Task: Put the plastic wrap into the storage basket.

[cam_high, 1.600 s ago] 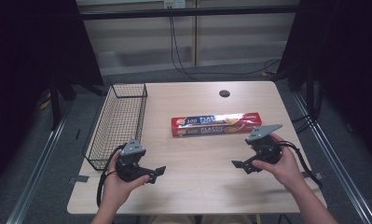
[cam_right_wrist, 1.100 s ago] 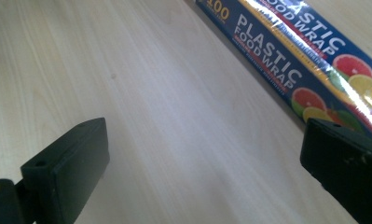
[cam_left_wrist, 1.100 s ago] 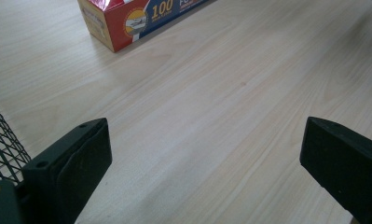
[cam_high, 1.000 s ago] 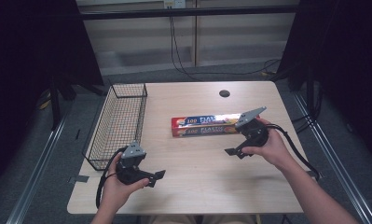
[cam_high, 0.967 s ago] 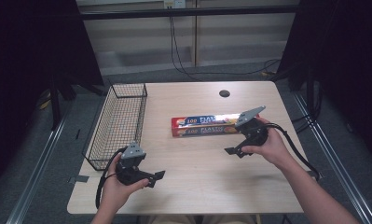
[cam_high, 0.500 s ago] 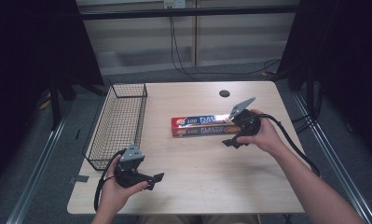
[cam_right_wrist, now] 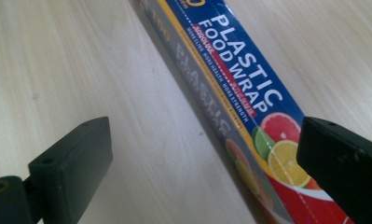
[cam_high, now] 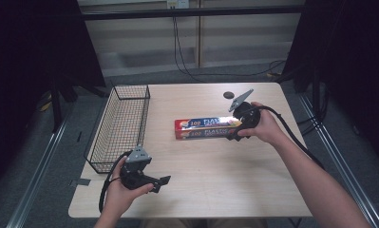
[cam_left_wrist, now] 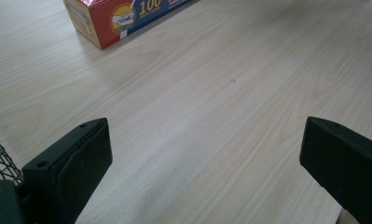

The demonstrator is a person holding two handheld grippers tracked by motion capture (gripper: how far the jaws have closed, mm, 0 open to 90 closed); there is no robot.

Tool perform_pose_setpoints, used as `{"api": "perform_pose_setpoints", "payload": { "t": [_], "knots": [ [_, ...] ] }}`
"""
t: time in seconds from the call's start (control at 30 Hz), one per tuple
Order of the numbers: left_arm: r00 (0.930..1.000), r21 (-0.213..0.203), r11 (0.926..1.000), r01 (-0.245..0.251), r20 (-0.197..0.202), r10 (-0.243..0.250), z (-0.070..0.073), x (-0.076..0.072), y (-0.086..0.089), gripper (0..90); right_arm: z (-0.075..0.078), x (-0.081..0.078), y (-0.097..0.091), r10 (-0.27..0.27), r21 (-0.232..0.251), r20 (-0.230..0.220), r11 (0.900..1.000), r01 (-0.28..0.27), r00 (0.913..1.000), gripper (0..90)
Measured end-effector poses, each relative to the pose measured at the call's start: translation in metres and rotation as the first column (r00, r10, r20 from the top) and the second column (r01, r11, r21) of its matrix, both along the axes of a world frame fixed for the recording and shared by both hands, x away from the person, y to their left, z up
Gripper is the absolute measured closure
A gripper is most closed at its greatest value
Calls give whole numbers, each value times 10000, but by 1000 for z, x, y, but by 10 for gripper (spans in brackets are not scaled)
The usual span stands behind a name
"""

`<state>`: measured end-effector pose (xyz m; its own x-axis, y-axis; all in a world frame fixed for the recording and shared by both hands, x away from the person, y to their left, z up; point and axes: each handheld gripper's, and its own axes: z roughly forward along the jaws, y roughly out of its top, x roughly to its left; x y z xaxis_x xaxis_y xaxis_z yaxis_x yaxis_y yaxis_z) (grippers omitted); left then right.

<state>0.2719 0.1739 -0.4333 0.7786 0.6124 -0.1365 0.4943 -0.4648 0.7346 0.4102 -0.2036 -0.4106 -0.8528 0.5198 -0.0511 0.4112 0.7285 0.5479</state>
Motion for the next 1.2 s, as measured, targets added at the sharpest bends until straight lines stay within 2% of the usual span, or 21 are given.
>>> {"api": "perform_pose_setpoints", "payload": {
  "t": [0.17,0.23,0.33,0.47,0.53,0.57,0.7,0.83,0.97,1.03,1.2],
  "knots": [
    [10000,17,10000,37,-24,-37,0,2,0,23,-1,9,7,-52,-3,14,10000,52,10000,31],
    [9999,-182,9998,43,-163,-46,-2,3,-1,23,-3,12,10,7,-168,37,9999,-6,10000,29],
    [9997,-44,9998,171,-174,-171,-2,3,-2,22,-7,17,13,-74,-298,10,9995,74,10000,29],
    [9998,-159,9998,128,-119,-130,-1,3,-2,22,-10,22,15,-80,-364,37,9993,82,10000,29],
    [9998,-88,9998,152,-142,-153,-1,3,-1,22,-11,26,16,-135,-337,20,9993,136,9999,30],
    [9998,-96,9998,162,-146,-164,-1,3,-1,22,-13,28,16,-70,-280,-68,9996,69,10000,41],
    [9998,-163,9997,165,-98,-166,1,3,-2,22,-15,34,17,92,-577,-70,9983,-96,9999,38],
    [9998,-124,9998,150,-106,-152,1,3,-2,22,-18,39,19,31,-353,-134,9994,-36,9999,39],
    [9999,-90,9999,141,-86,-141,1,3,-1,22,-25,45,18,207,-673,-154,9975,-217,9997,36],
    [9999,-107,9998,144,-78,-145,1,3,-1,23,-26,47,17,51,-723,-192,9974,-64,9998,36],
    [9998,-75,9999,139,-113,-140,1,4,-1,22,-29,53,15,123,-644,-215,9978,-137,9997,37]
  ]
}}
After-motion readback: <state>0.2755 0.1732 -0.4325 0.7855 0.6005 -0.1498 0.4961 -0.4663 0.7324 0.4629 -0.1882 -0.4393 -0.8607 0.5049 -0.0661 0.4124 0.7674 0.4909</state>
